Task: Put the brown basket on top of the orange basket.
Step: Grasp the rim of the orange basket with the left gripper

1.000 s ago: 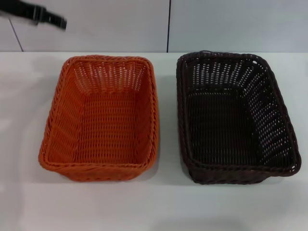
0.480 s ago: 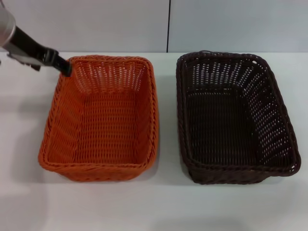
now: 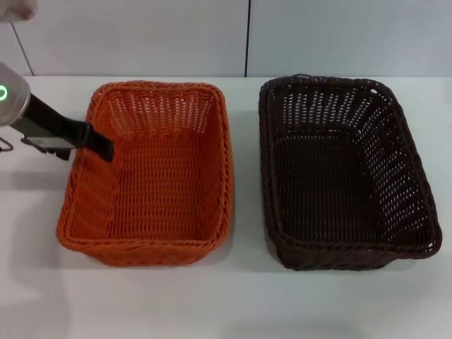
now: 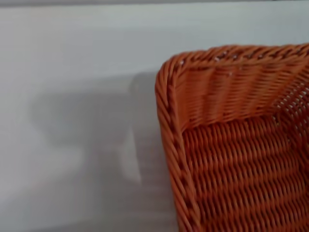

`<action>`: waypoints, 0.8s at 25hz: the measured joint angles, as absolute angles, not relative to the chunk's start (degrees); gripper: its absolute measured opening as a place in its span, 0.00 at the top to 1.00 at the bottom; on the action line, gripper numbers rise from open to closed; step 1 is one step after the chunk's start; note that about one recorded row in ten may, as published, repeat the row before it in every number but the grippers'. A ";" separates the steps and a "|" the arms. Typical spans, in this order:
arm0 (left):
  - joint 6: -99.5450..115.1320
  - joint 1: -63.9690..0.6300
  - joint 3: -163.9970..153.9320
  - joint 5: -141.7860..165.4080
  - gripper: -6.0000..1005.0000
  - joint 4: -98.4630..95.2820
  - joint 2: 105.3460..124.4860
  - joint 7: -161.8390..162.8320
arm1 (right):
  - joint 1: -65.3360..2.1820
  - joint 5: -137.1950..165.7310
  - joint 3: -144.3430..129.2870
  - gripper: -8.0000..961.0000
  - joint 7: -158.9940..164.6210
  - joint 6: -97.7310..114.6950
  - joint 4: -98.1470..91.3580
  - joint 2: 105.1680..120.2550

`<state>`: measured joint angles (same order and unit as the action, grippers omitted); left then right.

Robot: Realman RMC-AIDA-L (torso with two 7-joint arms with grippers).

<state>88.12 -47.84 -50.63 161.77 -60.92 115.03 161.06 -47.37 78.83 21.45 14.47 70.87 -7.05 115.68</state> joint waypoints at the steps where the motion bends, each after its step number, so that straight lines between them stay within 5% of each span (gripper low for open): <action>1: 88.12 -47.84 -50.63 161.77 0.16 -60.92 115.03 161.06 | -47.51 78.84 21.28 0.42 14.47 70.86 -7.04 115.65; 20: 81.50 -46.60 -49.75 161.61 0.22 -54.46 116.13 159.18 | -49.39 78.46 18.92 0.41 11.68 70.74 -6.68 115.66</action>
